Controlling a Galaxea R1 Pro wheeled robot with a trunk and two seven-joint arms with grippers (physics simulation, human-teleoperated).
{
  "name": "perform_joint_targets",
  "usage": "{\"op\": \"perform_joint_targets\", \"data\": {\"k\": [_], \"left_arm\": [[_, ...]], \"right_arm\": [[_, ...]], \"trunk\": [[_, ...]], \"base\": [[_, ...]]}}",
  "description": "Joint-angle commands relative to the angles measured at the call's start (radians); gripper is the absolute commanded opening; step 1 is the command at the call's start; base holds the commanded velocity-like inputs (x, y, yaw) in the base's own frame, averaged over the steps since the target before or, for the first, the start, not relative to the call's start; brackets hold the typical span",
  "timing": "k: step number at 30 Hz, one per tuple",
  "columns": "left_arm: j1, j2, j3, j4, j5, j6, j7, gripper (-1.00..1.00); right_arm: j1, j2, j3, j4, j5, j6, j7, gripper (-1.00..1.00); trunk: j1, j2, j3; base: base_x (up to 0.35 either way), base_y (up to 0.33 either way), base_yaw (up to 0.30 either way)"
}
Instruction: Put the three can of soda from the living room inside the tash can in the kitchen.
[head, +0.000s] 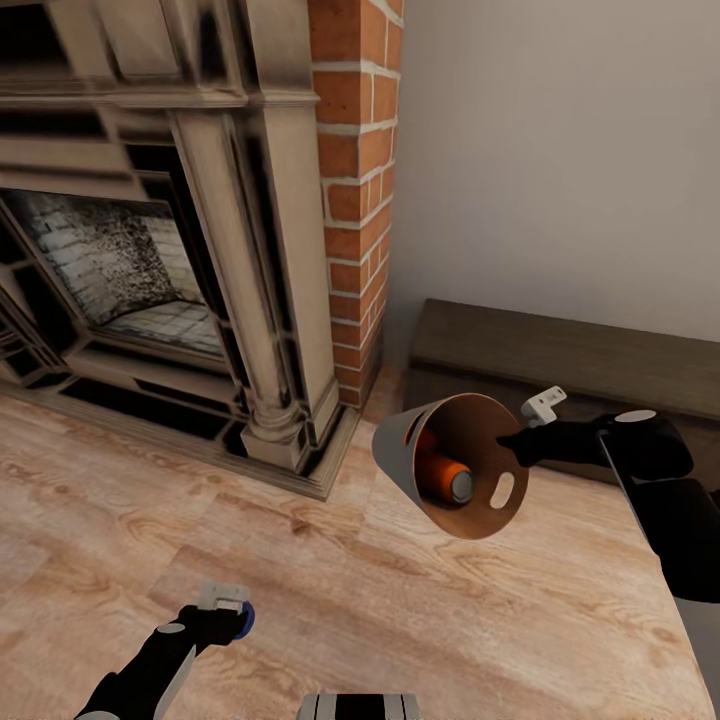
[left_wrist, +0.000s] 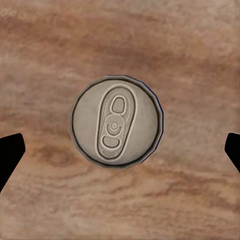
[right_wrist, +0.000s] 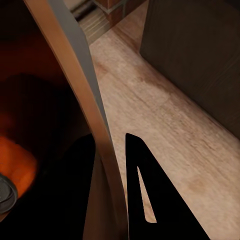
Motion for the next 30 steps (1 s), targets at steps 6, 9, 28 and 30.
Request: {"op": "perform_joint_targets", "data": {"k": [6, 9, 28, 30], "left_arm": [[0.0, 0.0, 0.0, 0.002, -0.001, 0.0, -0.005, 1.0], [0.0, 0.001, 0.0, 0.003, -0.002, 0.0, -0.007, 1.0], [0.0, 0.001, 0.0, -0.003, 0.001, 0.0, -0.009, 1.0], [0.0, 0.0, 0.0, -0.003, 0.001, 0.002, -0.009, 1.0]], "right_arm": [[0.001, 0.0, 0.001, 0.0, -0.018, 0.005, 0.002, -1.0], [0.004, 0.0, 0.0, 0.0, -0.018, 0.005, 0.002, -1.0], [0.007, 0.001, 0.002, 0.0, -0.018, 0.005, 0.002, -1.0], [0.007, 0.001, 0.002, 0.0, -0.018, 0.005, 0.002, -1.0]], "trunk": [[0.0, 0.0, 0.0], [0.0, 0.0, 0.0], [0.0, 0.0, 0.0], [0.0, 0.0, 0.0]], "base": [[0.005, 0.0, 0.0], [0.161, 0.0, 0.0], [0.083, 0.0, 0.0], [0.002, 0.0, 0.0]]}}
